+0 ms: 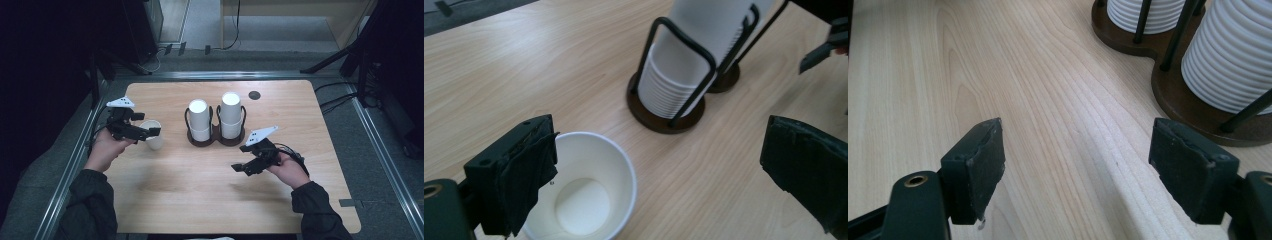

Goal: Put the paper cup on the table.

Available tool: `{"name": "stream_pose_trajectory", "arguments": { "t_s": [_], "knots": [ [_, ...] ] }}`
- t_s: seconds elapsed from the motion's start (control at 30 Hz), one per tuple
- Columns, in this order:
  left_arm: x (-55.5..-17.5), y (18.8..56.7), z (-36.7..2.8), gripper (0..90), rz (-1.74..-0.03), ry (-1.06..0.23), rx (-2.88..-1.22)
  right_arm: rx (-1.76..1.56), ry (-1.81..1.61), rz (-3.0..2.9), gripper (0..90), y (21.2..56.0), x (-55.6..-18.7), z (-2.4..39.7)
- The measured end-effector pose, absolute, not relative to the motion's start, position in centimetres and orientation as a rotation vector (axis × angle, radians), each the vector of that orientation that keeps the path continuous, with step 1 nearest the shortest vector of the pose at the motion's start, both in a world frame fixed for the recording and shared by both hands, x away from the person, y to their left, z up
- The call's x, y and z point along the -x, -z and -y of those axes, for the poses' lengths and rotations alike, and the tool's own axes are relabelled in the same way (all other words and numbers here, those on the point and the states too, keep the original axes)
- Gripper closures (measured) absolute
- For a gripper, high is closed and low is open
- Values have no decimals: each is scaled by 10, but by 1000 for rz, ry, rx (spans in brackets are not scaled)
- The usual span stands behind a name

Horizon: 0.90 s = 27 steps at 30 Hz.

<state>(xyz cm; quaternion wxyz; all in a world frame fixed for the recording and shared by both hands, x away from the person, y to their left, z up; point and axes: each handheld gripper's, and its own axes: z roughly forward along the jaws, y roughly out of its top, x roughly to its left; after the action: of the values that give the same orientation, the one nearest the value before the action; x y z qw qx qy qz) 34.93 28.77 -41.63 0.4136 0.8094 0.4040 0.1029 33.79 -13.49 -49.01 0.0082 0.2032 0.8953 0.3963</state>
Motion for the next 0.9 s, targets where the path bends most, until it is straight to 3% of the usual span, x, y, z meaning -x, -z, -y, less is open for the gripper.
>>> {"name": "stream_pose_trajectory", "arguments": {
  "t_s": [0.9],
  "knots": [
    [-332, 428, -241, 21, -929, -215, -2086, -644, -1197, -2768, 225, 490, -339, 138]
  ]
}}
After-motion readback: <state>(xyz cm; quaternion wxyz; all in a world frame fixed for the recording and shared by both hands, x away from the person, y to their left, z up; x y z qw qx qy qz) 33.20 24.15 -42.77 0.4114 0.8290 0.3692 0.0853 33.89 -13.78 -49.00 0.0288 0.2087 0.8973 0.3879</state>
